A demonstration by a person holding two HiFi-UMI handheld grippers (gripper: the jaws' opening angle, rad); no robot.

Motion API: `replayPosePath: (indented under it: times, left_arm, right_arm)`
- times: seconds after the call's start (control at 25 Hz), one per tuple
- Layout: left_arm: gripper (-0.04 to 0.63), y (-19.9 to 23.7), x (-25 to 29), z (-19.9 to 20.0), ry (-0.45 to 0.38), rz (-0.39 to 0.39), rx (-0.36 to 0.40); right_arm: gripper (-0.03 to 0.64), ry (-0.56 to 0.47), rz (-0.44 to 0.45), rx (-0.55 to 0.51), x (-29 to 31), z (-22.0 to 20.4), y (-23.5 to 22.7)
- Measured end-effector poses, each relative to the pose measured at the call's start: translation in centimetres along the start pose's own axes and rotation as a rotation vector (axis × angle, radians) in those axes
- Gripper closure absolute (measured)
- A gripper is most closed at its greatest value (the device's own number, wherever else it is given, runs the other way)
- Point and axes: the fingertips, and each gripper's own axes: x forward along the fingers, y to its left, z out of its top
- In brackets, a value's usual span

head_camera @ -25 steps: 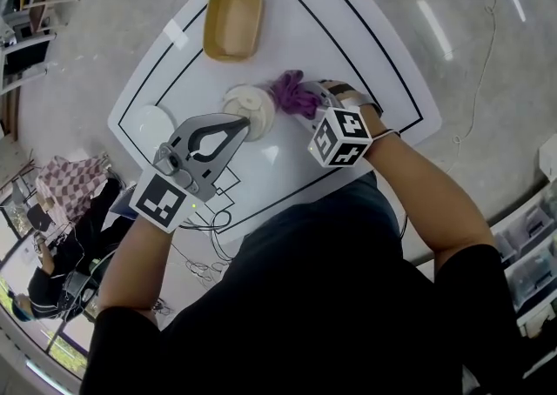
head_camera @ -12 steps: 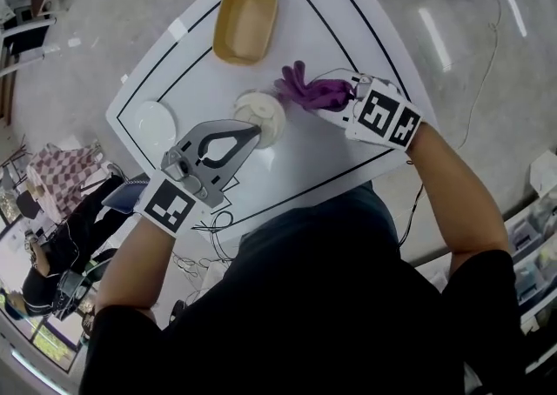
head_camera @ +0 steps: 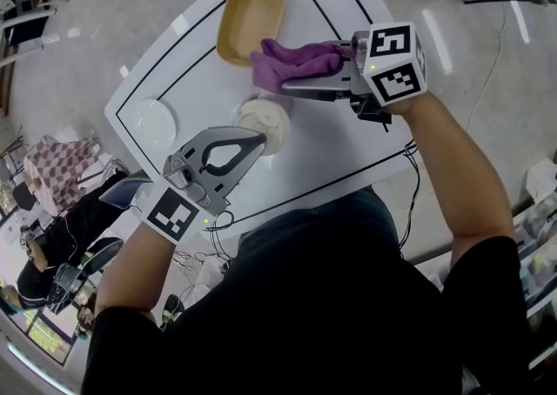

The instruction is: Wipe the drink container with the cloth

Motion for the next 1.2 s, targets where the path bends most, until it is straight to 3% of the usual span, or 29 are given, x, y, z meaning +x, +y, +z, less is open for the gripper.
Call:
replayPosePath:
  times: [0.16, 0.28, 0.44, 0.64, 0.76, 0.92, 1.2]
  left_arm:
    - [0.574, 0.1, 0.0, 0.2, -0.004, -0.007, 0.000]
    - [0.575, 0.1, 0.1, 0.0, -0.005, -0.010, -0.007]
    - [0.575, 0.1, 0.2, -0.1, -0.007, -0.007, -0.015]
    - [0.574, 0.2, 0.2, -0.2, -0.012, -0.003, -0.010]
    - [0.575, 0.3, 0.2, -0.2, -0.017, 0.001, -0.014]
    - [0.575, 0.3, 0.2, -0.1, -0.022, 0.001, -0.012]
    - [0.575, 0.1, 0.2, 0.1, -0.023, -0.003, -0.001]
  right_arm:
    - [0.535, 0.038, 0.076, 0.105, 1.5, -2.1, -0.1]
    - [0.537, 0.057, 0.083, 0.156, 1.8, -3.3, -1.2]
    - [0.537, 0.166, -0.029, 0.135, 2.2, -5.7, -3.9]
    - [0.538, 0.381, -0.205, 0.057, 2.6, -8.9, -6.9]
    - [0.538, 0.461, -0.259, 0.014, 2.7, -9.6, -7.5]
    - [0.540, 0.517, -0.299, -0.018, 2.5, -10.4, -8.1]
    - [0.538, 0.518, -0.317, -0.022, 2.4, -10.3, -7.7]
